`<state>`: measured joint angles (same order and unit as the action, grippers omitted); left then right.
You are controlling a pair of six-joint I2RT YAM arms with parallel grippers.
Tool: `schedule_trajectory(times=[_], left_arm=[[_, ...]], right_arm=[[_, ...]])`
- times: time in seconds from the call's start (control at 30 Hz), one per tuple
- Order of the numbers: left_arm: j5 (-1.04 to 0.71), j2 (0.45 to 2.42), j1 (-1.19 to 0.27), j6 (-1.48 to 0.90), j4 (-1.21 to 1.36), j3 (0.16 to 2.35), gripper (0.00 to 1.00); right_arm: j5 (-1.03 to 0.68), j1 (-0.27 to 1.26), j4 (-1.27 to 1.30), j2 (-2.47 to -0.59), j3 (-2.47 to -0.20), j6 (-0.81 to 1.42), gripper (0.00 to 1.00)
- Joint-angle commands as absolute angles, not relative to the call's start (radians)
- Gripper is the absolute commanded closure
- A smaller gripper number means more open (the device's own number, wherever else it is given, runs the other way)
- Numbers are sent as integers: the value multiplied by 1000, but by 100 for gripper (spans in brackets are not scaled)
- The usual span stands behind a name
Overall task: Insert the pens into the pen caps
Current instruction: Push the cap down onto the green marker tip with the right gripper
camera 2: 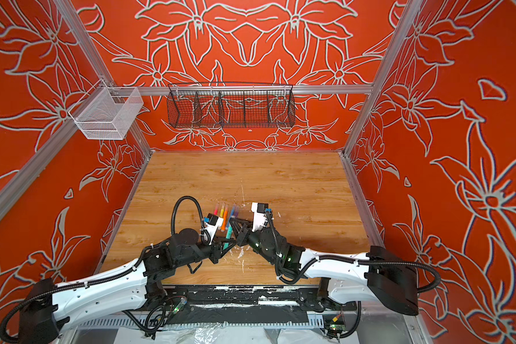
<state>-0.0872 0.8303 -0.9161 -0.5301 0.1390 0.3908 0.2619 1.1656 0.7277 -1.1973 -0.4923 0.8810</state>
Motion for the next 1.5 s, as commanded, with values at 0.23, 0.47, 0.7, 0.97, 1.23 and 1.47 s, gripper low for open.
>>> schedule_trajectory(times=[0.23, 0.47, 0.7, 0.97, 1.23, 1.47], left_arm=[[-99, 788, -909, -525, 188, 380, 100], [-202, 793, -910, -468, 203, 383, 100], [-223, 804, -910, -454, 196, 391, 100], [-235, 801, -910, -447, 196, 390, 100], [-225, 795, -909, -448, 189, 390, 100], [-216, 793, -910, -448, 185, 391, 100]], right_arm=[[369, 1195, 665, -1034, -423, 851, 37], [449, 1193, 431, -898, -502, 788, 31], [403, 1192, 373, -981, -629, 722, 31], [369, 1156, 329, -1116, -726, 746, 52], [325, 1138, 345, -1161, -733, 776, 63], [318, 1138, 369, -1162, -709, 794, 70]])
